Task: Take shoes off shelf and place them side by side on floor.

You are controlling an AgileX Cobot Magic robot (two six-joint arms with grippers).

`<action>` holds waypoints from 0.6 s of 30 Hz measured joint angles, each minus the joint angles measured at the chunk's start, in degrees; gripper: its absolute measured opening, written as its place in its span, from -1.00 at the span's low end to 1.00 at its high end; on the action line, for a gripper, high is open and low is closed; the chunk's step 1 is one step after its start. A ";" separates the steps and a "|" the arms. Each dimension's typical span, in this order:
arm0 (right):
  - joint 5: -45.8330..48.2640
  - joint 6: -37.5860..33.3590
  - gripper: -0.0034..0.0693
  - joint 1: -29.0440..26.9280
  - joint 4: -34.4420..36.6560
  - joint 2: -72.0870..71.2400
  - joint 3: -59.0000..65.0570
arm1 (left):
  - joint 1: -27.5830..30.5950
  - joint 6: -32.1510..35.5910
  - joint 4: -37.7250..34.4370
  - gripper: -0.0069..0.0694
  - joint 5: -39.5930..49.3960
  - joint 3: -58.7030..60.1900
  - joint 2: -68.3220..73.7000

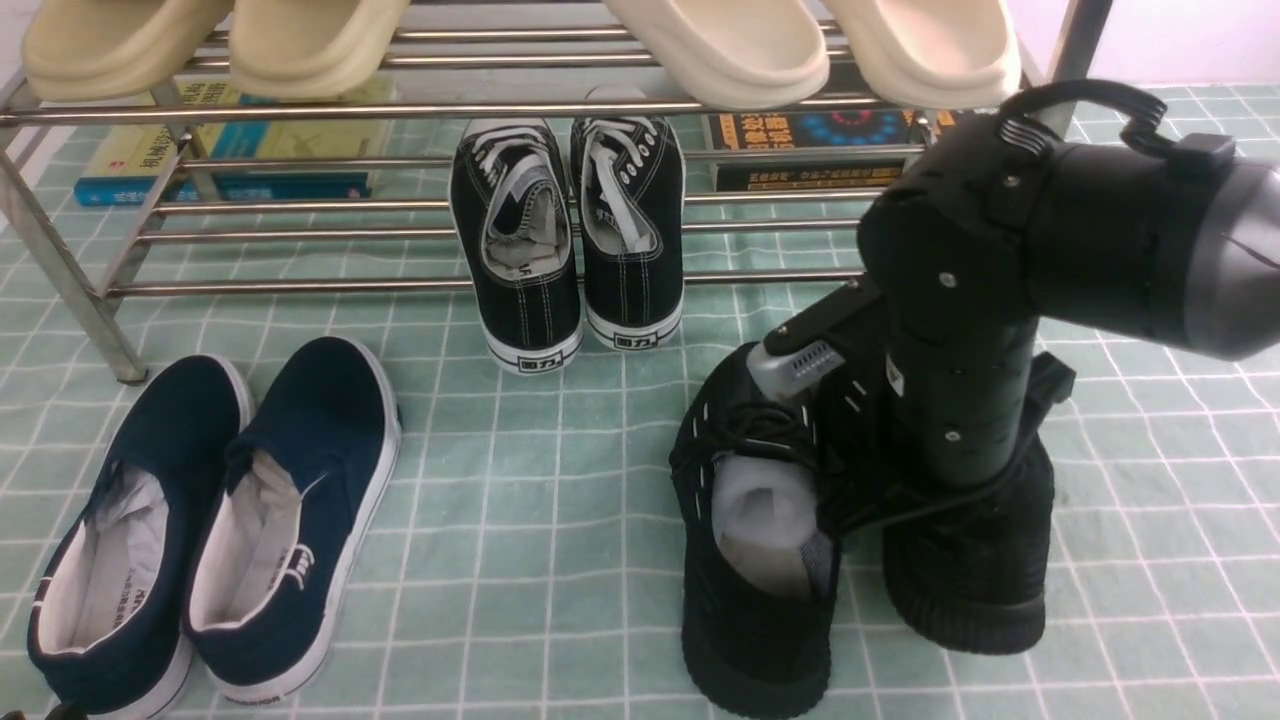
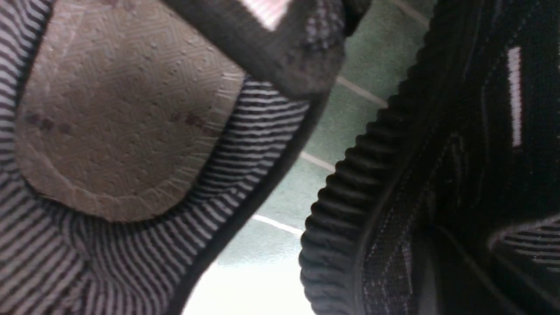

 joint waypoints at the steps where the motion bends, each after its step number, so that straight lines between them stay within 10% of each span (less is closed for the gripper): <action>1: -0.14 0.05 -0.80 0.00 0.75 0.02 0.00 | 0.00 0.00 0.00 -0.19 0.00 0.00 0.00; 10: -2.59 0.48 -0.71 0.00 7.54 0.13 -0.02 | 0.00 0.00 0.00 -0.19 0.00 0.00 0.00; 18: -1.16 0.48 -0.23 0.00 8.85 0.54 -1.86 | 0.00 0.00 0.04 -0.19 0.00 0.00 0.00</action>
